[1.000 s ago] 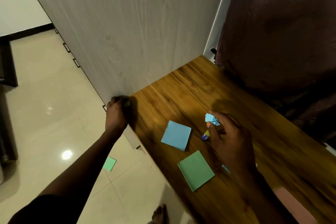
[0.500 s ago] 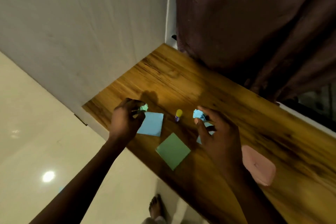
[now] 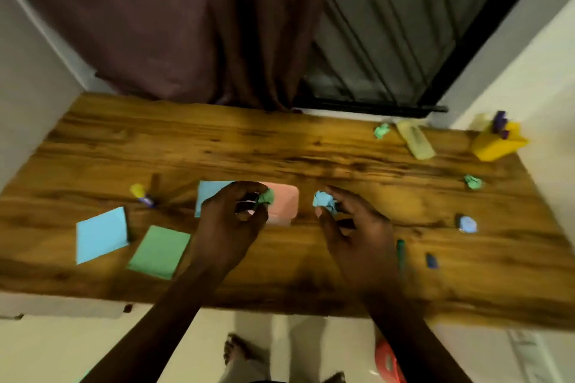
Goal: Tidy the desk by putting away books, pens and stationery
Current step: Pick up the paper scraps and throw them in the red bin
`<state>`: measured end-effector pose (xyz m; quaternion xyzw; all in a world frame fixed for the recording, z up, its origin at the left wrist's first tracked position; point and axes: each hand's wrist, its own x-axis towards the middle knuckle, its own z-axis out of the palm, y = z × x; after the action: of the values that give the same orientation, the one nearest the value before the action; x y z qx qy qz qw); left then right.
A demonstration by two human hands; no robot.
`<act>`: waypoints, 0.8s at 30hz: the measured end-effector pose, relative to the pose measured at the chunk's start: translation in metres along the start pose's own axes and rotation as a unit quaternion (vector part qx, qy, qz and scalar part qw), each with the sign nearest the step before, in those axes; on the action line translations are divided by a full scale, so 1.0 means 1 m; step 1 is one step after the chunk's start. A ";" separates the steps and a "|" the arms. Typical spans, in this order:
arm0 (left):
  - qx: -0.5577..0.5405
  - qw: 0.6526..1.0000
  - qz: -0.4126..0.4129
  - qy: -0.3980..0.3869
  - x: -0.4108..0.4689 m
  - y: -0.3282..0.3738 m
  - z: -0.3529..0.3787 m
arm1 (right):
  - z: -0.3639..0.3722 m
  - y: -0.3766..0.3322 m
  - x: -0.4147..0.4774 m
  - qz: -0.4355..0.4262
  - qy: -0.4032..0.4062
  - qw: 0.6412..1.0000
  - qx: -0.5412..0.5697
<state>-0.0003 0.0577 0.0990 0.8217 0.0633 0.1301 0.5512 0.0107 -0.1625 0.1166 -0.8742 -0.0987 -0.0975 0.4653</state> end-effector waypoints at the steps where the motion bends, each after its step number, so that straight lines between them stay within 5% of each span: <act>1: -0.006 1.000 0.004 -0.020 -0.003 0.012 0.018 | -0.018 0.008 -0.008 0.012 0.017 1.000 -0.001; 15: -0.091 0.970 0.052 -0.221 -0.135 0.123 0.266 | -0.237 0.117 -0.176 0.178 0.200 0.963 0.016; 24: -0.025 0.893 0.077 -0.443 -0.228 0.111 0.388 | -0.300 0.198 -0.295 0.354 0.294 0.887 0.032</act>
<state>-0.1136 -0.3864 0.0299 0.7825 -0.2546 -0.2041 0.5302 -0.2445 -0.5449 0.0464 -0.7671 0.3556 -0.1752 0.5043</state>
